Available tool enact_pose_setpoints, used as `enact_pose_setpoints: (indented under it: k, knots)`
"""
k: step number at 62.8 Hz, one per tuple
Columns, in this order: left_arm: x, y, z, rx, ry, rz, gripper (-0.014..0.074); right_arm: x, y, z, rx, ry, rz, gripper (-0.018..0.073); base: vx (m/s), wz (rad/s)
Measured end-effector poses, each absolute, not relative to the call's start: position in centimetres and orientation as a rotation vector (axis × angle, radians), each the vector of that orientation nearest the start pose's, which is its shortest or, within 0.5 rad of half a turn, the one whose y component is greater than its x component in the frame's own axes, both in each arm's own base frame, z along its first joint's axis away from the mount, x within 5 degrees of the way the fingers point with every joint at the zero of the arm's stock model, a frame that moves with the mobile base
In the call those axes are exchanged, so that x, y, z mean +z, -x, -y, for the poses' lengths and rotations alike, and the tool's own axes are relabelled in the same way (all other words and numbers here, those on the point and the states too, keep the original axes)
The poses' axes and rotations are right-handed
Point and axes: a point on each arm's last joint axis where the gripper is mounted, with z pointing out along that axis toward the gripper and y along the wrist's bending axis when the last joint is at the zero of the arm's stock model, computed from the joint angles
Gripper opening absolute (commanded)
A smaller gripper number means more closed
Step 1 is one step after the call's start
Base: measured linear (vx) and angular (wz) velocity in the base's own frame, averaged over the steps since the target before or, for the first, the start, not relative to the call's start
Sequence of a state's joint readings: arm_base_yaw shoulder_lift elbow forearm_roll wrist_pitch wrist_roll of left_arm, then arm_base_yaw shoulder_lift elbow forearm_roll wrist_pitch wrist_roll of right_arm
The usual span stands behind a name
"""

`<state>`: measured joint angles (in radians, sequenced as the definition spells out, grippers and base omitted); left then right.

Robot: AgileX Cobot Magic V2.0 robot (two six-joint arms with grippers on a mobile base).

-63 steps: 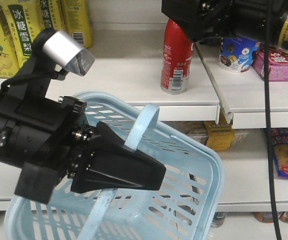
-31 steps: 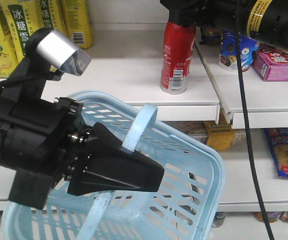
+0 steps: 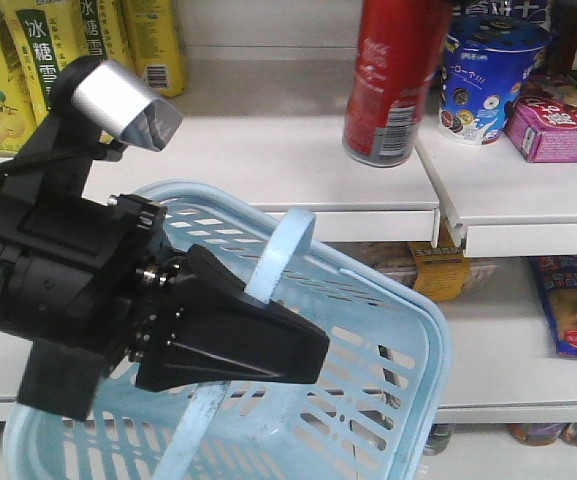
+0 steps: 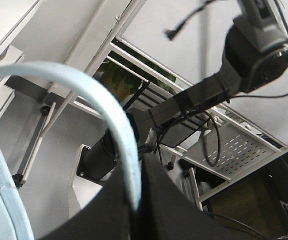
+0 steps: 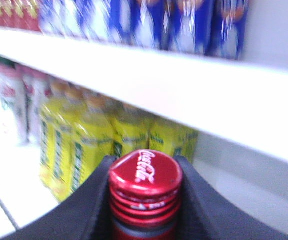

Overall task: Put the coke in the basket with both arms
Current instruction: 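Grasp the bottle cap with the right gripper and lift it, then move the bottle over the basket and release it inside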

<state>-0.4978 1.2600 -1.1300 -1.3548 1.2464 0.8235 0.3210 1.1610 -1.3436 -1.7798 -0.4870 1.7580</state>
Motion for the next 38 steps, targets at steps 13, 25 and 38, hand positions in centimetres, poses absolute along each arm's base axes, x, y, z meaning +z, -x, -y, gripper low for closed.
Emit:
enact_pose_setpoints:
  k: [13, 25, 38]
  knots:
    - [39.5, -16.2, 18.4, -1.639, -1.072, -1.885, -0.0006, 48.8, -14.2, -9.5, 0.627, 0.657, -1.262, -0.0005, 0.00, 0.00]
    - [39.8, -16.2, 18.4, -1.669, -1.054, -1.859, -0.0006, 44.5, -11.1, -9.2, 0.764, 0.670, -1.361, -0.0005, 0.00, 0.00]
    - [40.5, -16.2, 18.5, -1.738, -1.011, -1.788, -0.0006, 40.0, -12.4, -10.3, 0.886, 0.731, -1.536, -0.0005, 0.00, 0.00]
